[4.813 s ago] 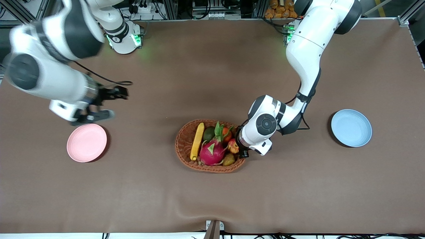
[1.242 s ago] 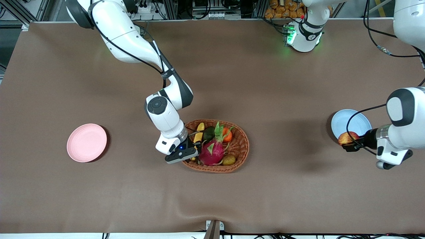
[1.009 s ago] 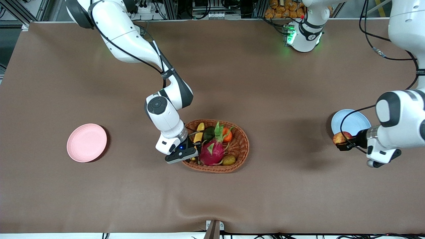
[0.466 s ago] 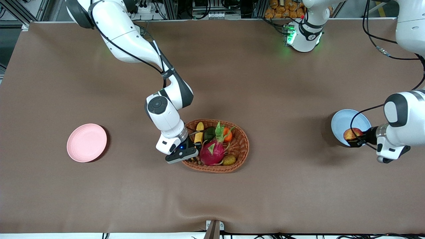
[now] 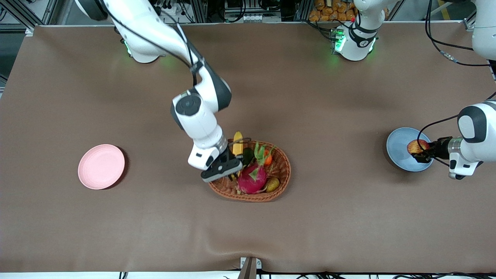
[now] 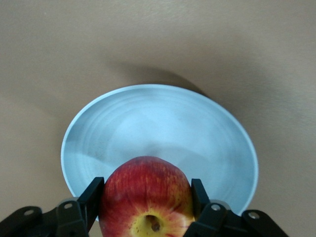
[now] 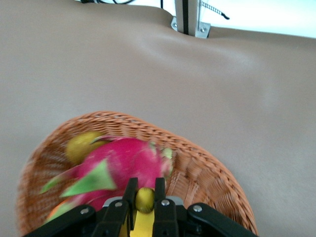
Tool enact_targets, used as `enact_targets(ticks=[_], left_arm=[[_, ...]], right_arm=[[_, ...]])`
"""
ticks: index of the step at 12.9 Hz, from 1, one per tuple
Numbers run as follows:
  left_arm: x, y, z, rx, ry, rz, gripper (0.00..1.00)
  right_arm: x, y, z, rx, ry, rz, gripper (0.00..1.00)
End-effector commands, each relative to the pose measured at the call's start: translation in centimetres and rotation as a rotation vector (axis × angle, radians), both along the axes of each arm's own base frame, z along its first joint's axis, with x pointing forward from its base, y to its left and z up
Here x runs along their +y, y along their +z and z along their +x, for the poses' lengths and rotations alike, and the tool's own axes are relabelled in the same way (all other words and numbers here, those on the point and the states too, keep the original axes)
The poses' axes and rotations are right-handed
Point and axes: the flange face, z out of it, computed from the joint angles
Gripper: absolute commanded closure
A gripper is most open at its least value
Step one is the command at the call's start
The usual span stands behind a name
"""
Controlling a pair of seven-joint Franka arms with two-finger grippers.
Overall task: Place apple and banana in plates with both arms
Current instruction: 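Lift the banana toward the pink plate while the left gripper releases the apple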
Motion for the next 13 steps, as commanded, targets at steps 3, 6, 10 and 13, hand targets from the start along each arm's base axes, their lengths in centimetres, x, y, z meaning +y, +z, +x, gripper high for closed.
enact_targets(ticks=[3,6,10,13], left_arm=[[-0.2,0.8,0.6,-0.021,-0.011,0.018,0.0],[-1.4,5.9,1.9,-0.073,-0.026,0.037,0.0],[-6.1,14.8,4.6,-0.111,-0.106,0.014,0.0],[-8.4,23.0,5.3,-0.168,-0.147,0.015,0.0]], right_arm=[[-3.0,7.8,-1.8,-0.003,0.039,-0.152,1.0],[-6.9,9.3,-1.3,0.038,0.017,-0.281,1.0],[-15.5,8.6,1.2,0.115,0.04,-0.358,1.0],[-23.3,6.8,3.2,0.161,0.086,-0.398,1.0]])
